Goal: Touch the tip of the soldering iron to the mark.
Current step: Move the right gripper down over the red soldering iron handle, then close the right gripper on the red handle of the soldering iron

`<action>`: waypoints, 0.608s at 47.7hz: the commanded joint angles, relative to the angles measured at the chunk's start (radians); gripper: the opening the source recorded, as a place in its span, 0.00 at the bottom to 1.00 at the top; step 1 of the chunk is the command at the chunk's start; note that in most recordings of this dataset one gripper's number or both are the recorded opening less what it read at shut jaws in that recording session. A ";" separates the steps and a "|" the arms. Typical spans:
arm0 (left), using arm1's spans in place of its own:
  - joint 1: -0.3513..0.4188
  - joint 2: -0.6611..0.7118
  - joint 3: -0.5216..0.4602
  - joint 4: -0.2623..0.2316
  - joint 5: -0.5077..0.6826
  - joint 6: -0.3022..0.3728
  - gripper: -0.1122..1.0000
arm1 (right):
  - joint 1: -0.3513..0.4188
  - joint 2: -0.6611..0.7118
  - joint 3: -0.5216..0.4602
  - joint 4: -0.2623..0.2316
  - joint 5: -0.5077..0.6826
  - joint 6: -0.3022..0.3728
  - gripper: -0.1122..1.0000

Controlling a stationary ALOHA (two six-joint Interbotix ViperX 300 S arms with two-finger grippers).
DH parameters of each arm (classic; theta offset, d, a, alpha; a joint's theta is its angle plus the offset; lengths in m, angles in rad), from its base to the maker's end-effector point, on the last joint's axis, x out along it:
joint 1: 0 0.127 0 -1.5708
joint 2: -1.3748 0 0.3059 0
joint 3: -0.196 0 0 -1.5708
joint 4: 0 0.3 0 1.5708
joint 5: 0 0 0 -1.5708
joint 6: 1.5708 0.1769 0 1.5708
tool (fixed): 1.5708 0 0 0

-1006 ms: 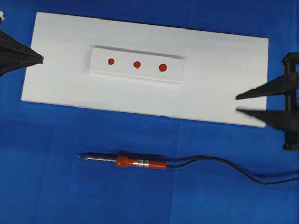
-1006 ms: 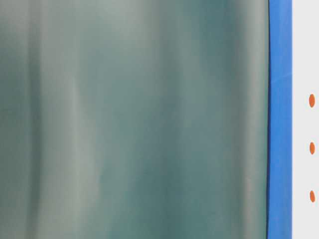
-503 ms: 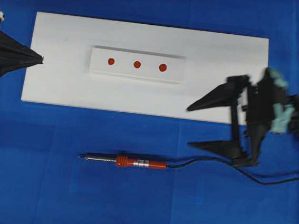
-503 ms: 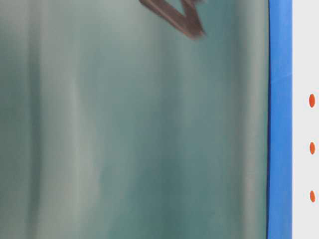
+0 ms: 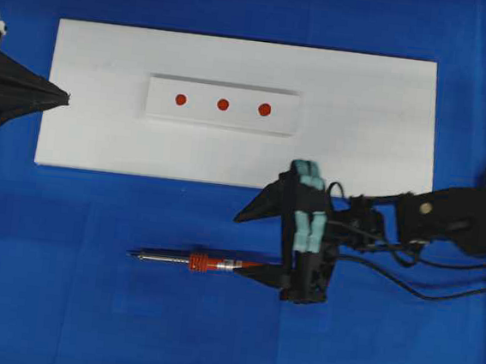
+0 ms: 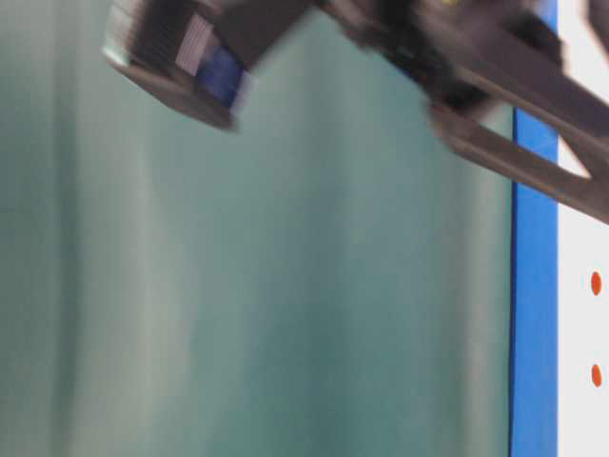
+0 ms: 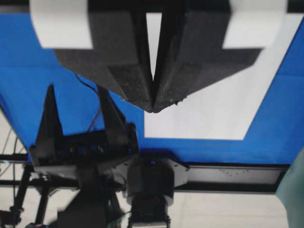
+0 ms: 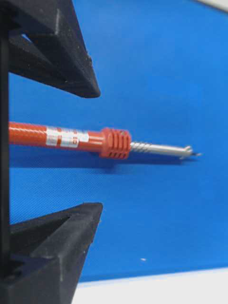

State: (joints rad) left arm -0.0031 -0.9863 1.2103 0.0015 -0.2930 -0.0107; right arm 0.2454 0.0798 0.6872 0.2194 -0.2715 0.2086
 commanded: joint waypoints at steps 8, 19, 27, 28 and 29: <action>0.000 -0.006 -0.003 -0.002 -0.006 0.002 0.10 | 0.029 0.109 -0.074 0.061 -0.055 -0.002 0.85; 0.000 -0.006 0.005 -0.002 -0.006 0.002 0.10 | 0.046 0.201 -0.083 0.109 -0.138 -0.002 0.85; 0.000 -0.008 0.005 -0.002 -0.005 0.002 0.10 | 0.057 0.244 -0.094 0.117 -0.152 -0.002 0.85; 0.000 -0.006 0.006 -0.002 -0.005 0.002 0.10 | 0.058 0.247 -0.095 0.117 -0.152 -0.002 0.85; 0.000 -0.008 0.006 -0.002 -0.006 0.002 0.10 | 0.058 0.250 -0.095 0.117 -0.153 -0.002 0.85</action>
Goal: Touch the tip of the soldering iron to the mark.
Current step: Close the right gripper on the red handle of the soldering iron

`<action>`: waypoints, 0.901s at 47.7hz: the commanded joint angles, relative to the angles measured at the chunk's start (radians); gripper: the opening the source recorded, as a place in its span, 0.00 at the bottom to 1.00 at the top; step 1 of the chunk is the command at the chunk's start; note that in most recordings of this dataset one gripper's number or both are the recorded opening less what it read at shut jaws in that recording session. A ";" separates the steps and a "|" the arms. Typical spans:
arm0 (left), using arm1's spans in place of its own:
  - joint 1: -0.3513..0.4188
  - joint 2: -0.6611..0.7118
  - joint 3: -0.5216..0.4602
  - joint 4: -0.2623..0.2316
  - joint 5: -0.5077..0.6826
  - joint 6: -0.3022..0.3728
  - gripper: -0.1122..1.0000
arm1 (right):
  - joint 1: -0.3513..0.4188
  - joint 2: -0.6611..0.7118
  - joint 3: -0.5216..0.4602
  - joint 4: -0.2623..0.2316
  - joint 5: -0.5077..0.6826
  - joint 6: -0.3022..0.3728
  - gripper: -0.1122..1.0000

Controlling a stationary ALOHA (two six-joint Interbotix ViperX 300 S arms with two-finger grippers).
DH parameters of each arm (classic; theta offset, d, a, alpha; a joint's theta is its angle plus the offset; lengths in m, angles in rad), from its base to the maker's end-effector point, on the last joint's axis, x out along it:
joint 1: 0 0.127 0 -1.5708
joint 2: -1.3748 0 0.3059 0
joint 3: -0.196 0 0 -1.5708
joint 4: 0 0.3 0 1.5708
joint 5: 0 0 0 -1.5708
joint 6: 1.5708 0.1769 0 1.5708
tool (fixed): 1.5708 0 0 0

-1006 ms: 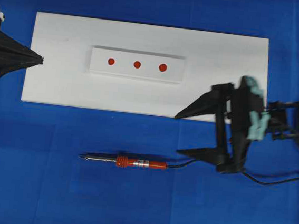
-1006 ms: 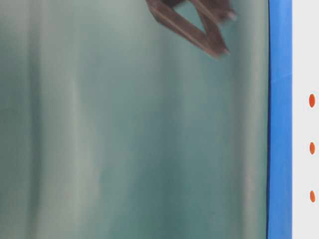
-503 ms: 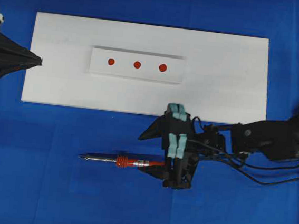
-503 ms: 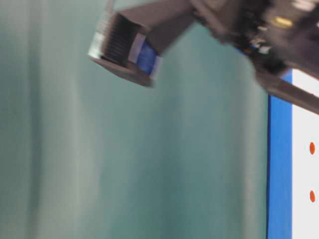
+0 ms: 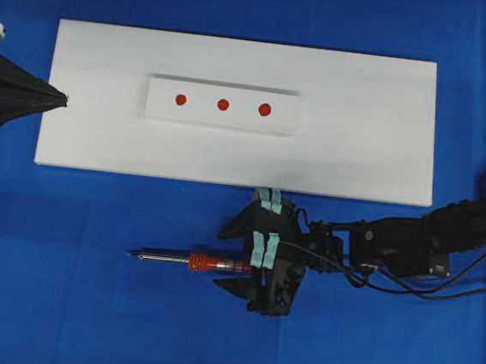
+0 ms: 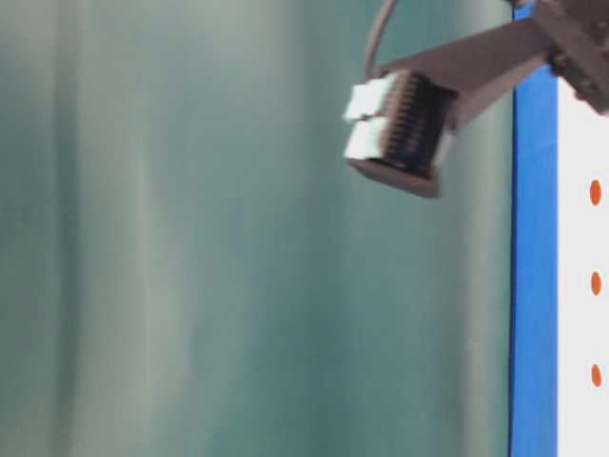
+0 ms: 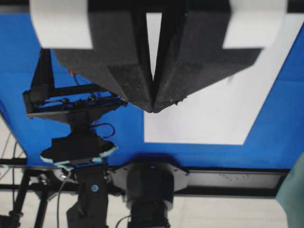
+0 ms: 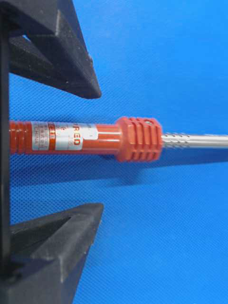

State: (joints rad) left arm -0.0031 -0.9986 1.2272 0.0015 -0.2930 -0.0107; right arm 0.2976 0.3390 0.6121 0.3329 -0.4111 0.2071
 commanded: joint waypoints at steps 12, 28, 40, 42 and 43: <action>0.000 0.003 -0.011 -0.002 -0.005 0.000 0.10 | 0.012 -0.003 -0.018 0.003 -0.015 -0.012 0.46; 0.000 0.002 -0.011 -0.002 -0.005 0.000 0.10 | 0.012 -0.005 -0.015 0.002 -0.046 -0.015 0.16; 0.000 0.002 -0.011 -0.002 -0.005 0.000 0.10 | 0.005 -0.095 0.009 0.000 -0.049 -0.026 0.16; 0.000 0.002 -0.009 -0.002 -0.005 0.000 0.10 | 0.003 -0.126 0.021 0.000 -0.046 -0.035 0.16; 0.000 0.002 -0.009 -0.002 -0.005 0.000 0.10 | 0.002 -0.143 0.026 0.000 -0.044 -0.040 0.16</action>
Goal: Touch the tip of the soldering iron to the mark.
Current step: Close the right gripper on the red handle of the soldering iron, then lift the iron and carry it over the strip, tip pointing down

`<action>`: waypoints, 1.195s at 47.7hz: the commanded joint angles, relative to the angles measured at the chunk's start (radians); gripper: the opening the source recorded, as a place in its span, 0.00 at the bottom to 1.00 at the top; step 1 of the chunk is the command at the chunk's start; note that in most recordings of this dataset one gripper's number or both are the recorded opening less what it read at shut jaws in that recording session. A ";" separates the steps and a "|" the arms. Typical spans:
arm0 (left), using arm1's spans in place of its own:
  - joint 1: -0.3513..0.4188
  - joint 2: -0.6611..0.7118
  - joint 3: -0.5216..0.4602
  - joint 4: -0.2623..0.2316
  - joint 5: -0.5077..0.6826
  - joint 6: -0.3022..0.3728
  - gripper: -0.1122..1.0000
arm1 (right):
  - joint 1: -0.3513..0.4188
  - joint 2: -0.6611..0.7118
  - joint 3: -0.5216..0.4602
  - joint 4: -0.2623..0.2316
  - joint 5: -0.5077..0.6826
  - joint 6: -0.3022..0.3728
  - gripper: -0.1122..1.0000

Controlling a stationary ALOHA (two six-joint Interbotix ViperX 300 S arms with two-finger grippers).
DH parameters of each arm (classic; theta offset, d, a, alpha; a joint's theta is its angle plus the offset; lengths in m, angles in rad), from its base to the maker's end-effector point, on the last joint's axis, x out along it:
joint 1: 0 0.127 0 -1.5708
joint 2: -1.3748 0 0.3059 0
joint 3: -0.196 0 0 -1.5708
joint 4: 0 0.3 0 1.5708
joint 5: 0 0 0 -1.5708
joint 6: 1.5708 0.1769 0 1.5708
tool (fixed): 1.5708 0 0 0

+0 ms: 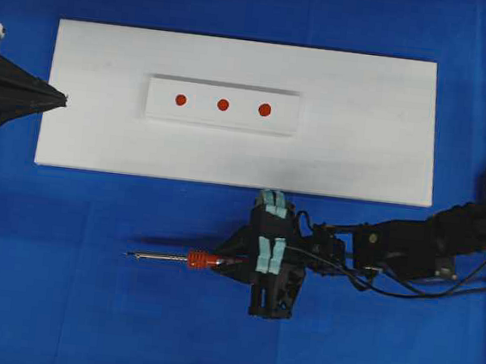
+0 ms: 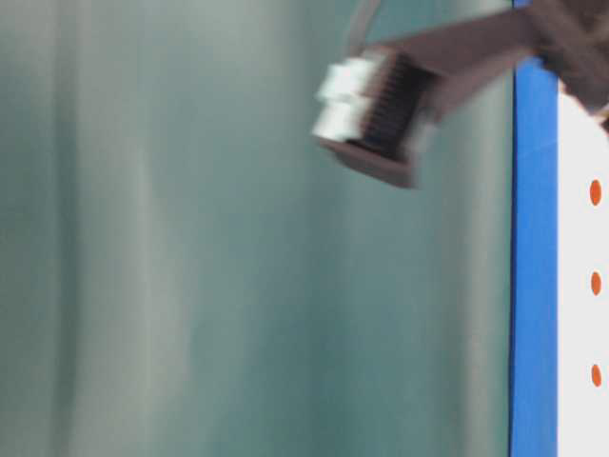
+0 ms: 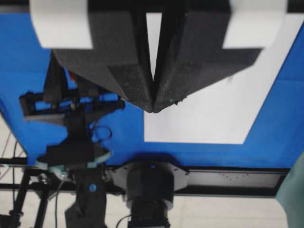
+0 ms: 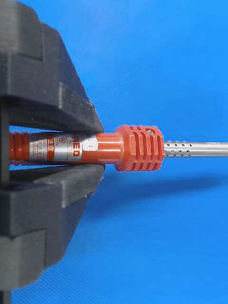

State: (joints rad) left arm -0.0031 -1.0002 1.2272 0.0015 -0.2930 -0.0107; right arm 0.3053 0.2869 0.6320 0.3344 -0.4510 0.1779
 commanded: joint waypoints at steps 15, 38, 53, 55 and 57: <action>0.000 0.003 -0.008 -0.002 -0.005 0.000 0.10 | -0.037 -0.342 0.034 0.002 0.196 -0.107 0.16; 0.000 0.002 -0.008 -0.002 -0.003 -0.002 0.10 | -0.057 -0.457 0.031 0.000 0.308 -0.135 0.16; 0.000 0.002 -0.005 -0.002 -0.003 -0.003 0.10 | -0.201 -0.489 0.031 -0.086 0.419 -0.141 0.16; 0.000 0.002 -0.005 -0.002 -0.003 -0.003 0.10 | -0.229 -0.497 0.031 -0.110 0.437 -0.141 0.16; 0.000 0.002 -0.005 -0.002 -0.003 -0.003 0.10 | -0.262 -0.506 0.031 -0.141 0.459 -0.141 0.16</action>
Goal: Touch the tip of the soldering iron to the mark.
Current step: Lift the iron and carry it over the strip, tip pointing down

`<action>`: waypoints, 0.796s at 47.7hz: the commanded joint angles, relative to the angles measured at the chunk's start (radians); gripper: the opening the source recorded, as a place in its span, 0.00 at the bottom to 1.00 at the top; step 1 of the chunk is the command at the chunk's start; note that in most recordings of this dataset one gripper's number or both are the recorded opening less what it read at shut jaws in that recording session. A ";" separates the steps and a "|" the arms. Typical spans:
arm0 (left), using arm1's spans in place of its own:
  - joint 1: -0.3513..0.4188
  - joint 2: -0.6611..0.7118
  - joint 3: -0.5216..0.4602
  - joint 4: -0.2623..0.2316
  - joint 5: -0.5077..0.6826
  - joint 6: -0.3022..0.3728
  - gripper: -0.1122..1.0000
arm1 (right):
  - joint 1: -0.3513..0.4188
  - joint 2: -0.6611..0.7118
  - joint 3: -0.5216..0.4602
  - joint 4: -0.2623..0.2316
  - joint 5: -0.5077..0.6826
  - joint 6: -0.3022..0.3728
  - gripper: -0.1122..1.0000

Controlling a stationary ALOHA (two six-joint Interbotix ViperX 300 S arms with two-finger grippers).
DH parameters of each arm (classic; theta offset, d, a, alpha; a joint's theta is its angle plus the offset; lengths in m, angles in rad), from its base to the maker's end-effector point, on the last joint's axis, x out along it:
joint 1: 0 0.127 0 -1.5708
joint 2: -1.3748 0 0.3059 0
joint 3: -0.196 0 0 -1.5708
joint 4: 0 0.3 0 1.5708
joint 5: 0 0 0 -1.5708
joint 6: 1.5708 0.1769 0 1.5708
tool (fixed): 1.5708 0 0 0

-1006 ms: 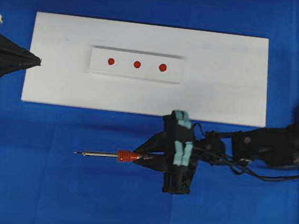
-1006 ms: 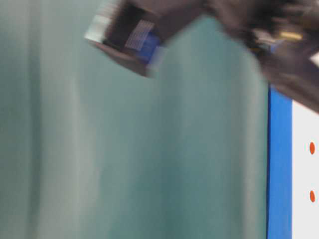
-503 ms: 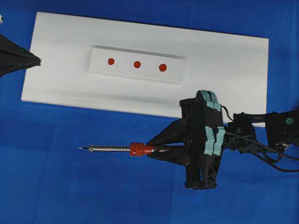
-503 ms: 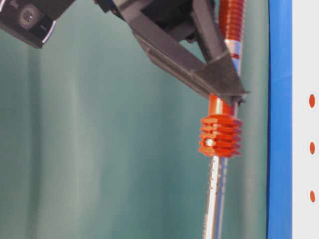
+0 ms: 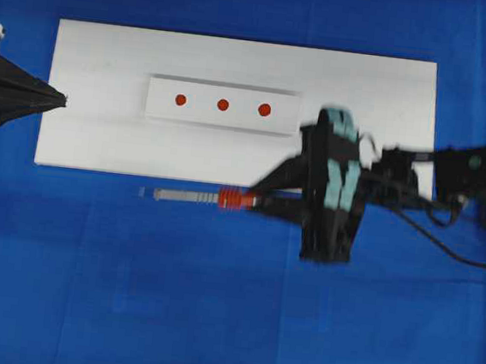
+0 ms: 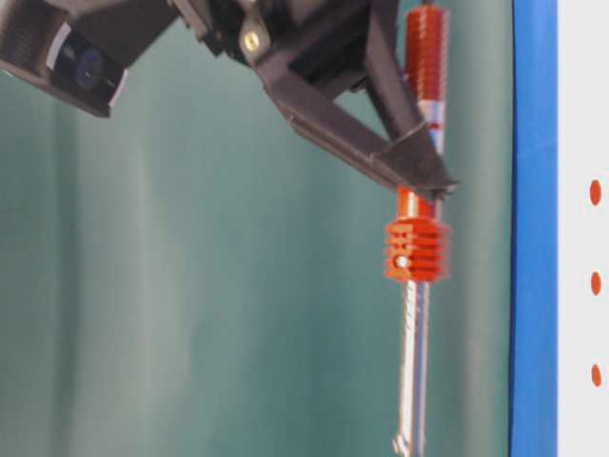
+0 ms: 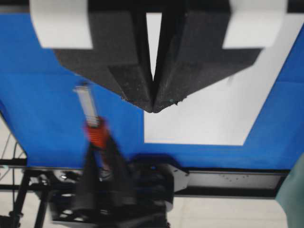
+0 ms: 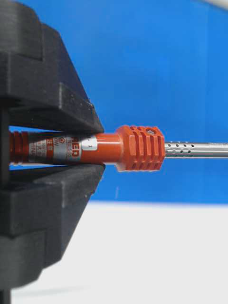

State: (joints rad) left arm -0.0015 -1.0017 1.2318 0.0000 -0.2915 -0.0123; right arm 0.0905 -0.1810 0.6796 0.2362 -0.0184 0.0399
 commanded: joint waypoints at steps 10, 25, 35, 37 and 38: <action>-0.002 0.003 -0.006 0.000 0.002 -0.002 0.10 | -0.173 -0.048 -0.029 -0.161 0.097 -0.005 0.16; -0.002 0.003 -0.006 0.000 0.012 -0.002 0.10 | -0.295 -0.048 -0.043 -0.270 0.106 -0.011 0.16; -0.002 0.003 -0.006 0.000 0.015 -0.002 0.10 | -0.319 -0.043 -0.051 -0.307 0.106 -0.011 0.16; -0.002 0.003 -0.006 0.000 0.015 -0.002 0.10 | -0.319 -0.041 -0.052 -0.307 0.106 -0.011 0.16; -0.002 0.003 -0.006 0.000 0.015 -0.002 0.10 | -0.319 -0.041 -0.052 -0.307 0.107 -0.011 0.16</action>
State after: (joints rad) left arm -0.0015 -1.0017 1.2349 0.0015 -0.2715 -0.0123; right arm -0.2270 -0.2025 0.6581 -0.0675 0.0936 0.0322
